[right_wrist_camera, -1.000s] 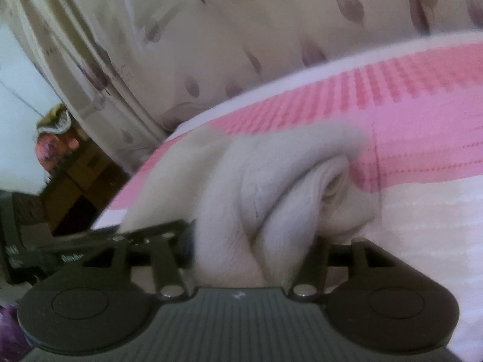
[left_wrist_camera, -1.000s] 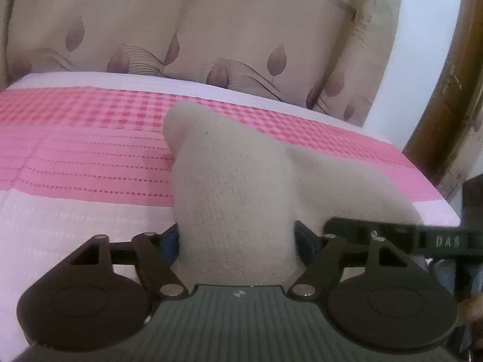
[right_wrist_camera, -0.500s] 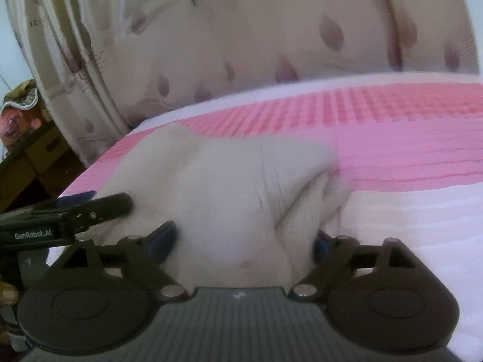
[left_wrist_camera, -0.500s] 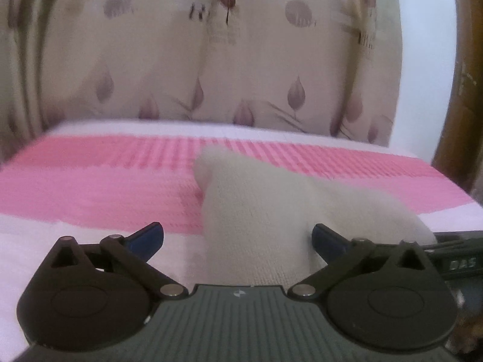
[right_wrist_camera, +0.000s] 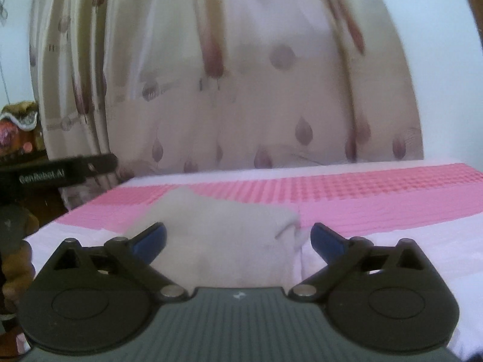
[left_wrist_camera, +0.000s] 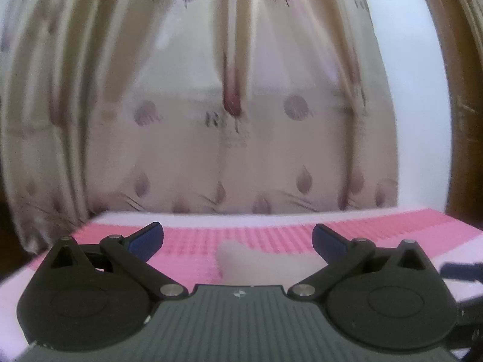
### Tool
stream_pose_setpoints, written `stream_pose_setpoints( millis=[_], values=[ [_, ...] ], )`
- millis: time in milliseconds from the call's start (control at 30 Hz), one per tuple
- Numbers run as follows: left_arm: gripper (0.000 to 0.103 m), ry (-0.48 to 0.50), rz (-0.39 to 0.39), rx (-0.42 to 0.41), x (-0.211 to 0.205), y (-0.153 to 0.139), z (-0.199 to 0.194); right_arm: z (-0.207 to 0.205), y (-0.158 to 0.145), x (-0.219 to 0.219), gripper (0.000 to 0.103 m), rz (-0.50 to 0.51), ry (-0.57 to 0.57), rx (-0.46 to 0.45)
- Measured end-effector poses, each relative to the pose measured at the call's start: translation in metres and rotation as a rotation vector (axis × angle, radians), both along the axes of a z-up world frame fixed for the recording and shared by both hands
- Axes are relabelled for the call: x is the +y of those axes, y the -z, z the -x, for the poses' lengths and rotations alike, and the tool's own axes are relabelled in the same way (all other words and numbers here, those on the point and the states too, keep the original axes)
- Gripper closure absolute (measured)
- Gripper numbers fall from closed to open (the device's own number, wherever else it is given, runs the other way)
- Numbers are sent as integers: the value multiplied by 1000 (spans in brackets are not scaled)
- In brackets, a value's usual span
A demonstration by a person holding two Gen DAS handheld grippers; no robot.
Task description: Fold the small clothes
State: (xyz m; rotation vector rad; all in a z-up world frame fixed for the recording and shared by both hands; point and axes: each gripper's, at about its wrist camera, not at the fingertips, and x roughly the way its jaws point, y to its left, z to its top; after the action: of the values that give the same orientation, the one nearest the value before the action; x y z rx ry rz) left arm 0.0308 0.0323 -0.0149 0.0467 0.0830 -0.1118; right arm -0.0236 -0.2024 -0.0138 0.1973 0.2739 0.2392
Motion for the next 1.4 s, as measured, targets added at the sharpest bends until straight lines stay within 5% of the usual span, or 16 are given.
stream_pose_setpoints(
  millis=[233, 333, 700, 1400],
  values=[
    [0, -105, 13, -120, -12, -21, 33, 19, -13, -7, 0, -23, 5, -16],
    [0, -4, 38, -42, -9, -28, 32, 25, -16, -7, 0, -12, 2, -19],
    [0, 79, 22, 10, -11, -21, 35, 40, -19, 1, 0, 55, 45, -45],
    [0, 53, 63, 94, 1, 0, 19, 35, -9, 5, 0, 84, 67, 17]
  ],
)
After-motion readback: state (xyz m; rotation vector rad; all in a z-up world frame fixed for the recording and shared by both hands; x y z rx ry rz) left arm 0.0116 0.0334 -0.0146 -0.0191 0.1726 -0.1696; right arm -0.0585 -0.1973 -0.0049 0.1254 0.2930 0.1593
